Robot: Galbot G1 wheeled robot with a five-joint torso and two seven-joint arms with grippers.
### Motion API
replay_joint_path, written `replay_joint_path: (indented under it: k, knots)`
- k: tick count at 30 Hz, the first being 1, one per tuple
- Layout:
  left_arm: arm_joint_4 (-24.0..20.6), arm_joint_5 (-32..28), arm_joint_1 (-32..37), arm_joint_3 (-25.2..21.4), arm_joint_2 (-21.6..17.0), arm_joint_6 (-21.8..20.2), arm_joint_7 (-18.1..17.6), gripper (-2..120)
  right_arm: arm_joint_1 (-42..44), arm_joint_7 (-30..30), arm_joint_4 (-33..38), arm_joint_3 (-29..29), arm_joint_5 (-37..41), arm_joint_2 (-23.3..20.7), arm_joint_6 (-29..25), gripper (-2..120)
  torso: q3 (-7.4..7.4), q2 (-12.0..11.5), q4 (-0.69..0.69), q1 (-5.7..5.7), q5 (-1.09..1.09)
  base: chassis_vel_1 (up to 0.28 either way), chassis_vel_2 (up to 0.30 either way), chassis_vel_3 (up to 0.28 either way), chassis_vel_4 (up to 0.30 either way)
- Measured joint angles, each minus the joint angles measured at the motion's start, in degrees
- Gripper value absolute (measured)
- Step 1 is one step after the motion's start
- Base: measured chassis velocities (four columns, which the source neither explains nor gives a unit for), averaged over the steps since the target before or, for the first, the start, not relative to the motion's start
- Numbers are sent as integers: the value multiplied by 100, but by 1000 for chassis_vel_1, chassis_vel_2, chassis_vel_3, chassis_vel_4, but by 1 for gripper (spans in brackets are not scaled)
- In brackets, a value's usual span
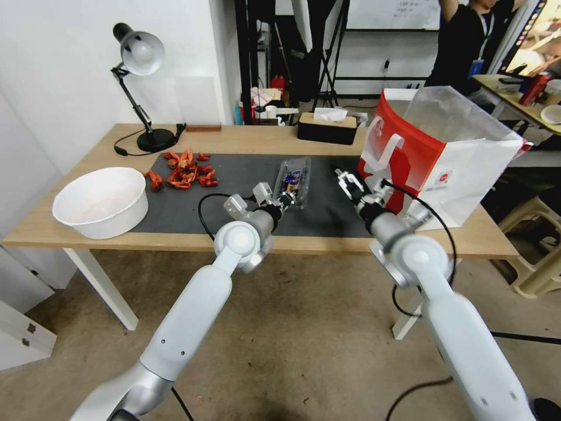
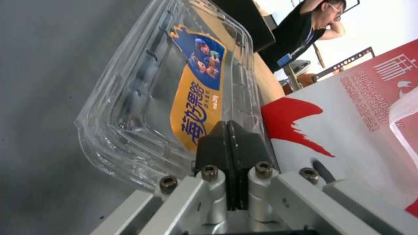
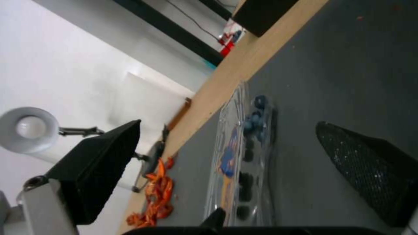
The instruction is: Close the takeout container lid, then place the container into the takeout bag.
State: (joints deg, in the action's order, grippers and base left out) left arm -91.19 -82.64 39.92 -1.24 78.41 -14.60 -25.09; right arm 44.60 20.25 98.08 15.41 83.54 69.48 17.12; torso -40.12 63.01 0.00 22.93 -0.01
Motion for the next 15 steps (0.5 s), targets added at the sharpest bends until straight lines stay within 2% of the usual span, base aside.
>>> replay_joint_path:
  k: [4, 6, 15]
  knots:
    - [14, -2, -10, -1, -8, 1, -1, 0, -468, 245, -362, -207, -52, 72, 301, 100, 1, 1, -1, -1, 0, 0, 0, 0, 0]
    - [14, -2, -4, -1, -17, 5, -1, 0, -798, 476, -599, -358, -75, 116, 681, 100, 1, 1, 0, -1, 0, 0, 0, 0, 0]
    - [32, 1, 45, -2, -25, 11, -2, 0, -1258, 1041, -1091, -617, -69, 241, 1500, 100, 1, 1, -1, -1, 2, 0, 0, 0, 0]
